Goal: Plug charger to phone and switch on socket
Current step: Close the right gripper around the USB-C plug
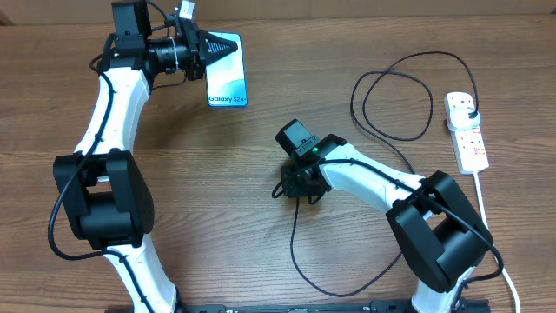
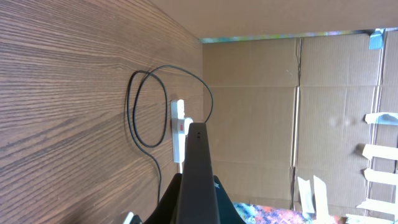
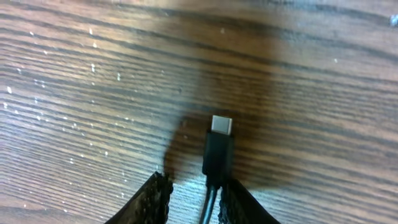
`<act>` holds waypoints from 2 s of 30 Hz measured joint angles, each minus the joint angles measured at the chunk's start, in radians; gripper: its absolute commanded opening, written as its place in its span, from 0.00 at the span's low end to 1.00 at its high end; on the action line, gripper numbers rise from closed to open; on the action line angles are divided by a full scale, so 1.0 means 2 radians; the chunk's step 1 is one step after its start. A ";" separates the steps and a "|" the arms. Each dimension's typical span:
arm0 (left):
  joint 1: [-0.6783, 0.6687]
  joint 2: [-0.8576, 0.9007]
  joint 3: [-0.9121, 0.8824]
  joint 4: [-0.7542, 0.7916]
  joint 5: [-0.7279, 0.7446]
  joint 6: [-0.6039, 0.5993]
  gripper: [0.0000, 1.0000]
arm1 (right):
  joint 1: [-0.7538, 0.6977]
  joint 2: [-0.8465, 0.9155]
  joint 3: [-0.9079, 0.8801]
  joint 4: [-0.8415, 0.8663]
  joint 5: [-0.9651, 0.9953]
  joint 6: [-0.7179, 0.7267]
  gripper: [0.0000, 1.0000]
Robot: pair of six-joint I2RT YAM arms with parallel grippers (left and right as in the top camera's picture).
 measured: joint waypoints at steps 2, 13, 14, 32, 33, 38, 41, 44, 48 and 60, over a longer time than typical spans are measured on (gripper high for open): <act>0.000 0.000 0.000 0.000 0.000 0.001 0.04 | 0.000 0.000 0.000 0.002 0.000 0.000 0.21; 0.000 0.000 0.000 0.000 0.000 0.001 0.04 | 0.000 0.001 0.000 0.006 0.000 0.000 0.20; 0.000 0.000 0.000 0.000 0.000 0.001 0.04 | 0.000 0.001 0.000 0.007 0.000 0.000 0.22; 0.000 0.000 0.000 0.000 0.014 0.001 0.04 | 0.000 0.010 0.010 0.034 0.016 0.000 0.39; 0.000 0.000 0.000 0.000 0.017 0.001 0.04 | 0.000 0.013 0.014 0.031 0.019 0.000 0.39; 0.000 0.000 0.000 0.000 0.021 0.001 0.04 | 0.001 0.017 0.021 0.017 0.038 0.019 0.38; 0.000 0.000 0.000 0.000 0.023 0.001 0.04 | 0.001 0.018 0.023 0.006 0.050 0.033 0.37; 0.000 0.000 0.000 0.000 0.026 0.001 0.04 | 0.001 0.018 0.023 -0.003 0.056 0.041 0.36; 0.000 0.000 0.000 0.000 0.030 0.001 0.04 | 0.001 0.018 0.023 -0.005 0.056 0.045 0.34; 0.001 0.000 0.000 0.000 0.030 0.001 0.04 | 0.004 0.020 0.024 -0.004 0.029 0.051 0.25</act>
